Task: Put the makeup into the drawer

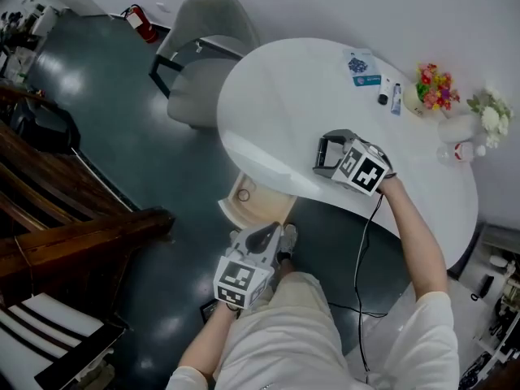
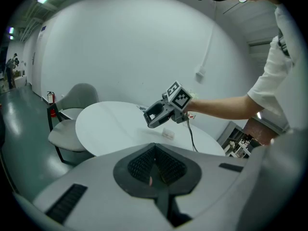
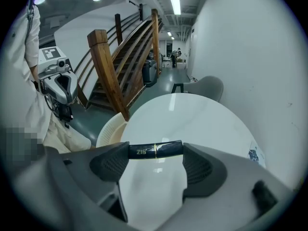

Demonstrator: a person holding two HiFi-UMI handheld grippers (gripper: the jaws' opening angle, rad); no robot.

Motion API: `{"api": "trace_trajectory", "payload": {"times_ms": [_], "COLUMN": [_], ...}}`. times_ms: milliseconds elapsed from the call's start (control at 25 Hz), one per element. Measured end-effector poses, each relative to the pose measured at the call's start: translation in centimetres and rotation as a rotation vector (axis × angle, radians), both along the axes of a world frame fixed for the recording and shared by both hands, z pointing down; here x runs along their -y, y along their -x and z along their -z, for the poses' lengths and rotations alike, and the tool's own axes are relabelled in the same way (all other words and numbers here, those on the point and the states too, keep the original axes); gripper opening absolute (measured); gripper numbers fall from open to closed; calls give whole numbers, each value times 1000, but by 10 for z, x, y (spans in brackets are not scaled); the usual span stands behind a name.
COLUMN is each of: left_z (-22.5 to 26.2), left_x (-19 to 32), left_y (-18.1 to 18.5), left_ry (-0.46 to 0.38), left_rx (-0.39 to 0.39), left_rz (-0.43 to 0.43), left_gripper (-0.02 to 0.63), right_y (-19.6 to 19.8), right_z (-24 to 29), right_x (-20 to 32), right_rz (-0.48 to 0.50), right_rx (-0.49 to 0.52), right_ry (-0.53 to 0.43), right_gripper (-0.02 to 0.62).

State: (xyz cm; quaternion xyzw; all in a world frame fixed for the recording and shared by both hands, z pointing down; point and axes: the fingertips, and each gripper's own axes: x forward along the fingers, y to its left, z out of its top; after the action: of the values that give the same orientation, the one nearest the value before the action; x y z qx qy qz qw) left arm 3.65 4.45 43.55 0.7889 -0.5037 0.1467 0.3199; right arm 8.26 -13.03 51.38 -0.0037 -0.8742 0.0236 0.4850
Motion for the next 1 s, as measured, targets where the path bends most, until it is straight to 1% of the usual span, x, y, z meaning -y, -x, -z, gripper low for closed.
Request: {"api": "trace_trajectory", "payload": {"times_ms": [200,360,480,800,1000], "left_z": [15,26,31,37,29], "left_x": [-14,-21,-26,-38,-45], "left_y": [22,40,51,82,99], "left_ry": [-25,-46,-58,-69,-61], "left_rx": [7,8,8,5,1], "left_rz": [-3,-15,-32,-76,-113], "left_gripper": [9,9,9,9,9], "right_y": [18,31,42,75,91], "right_z": [37,49,56,51,24], "right_x": [-36,-66,-94,-155,-190], "right_rz": [-36,-40,-39,-72,-82], "right_rx": [68,88,96,132,111], "right_ry": [7,-3,15,82,142], "right_gripper": [360,360,360,360,360]}}
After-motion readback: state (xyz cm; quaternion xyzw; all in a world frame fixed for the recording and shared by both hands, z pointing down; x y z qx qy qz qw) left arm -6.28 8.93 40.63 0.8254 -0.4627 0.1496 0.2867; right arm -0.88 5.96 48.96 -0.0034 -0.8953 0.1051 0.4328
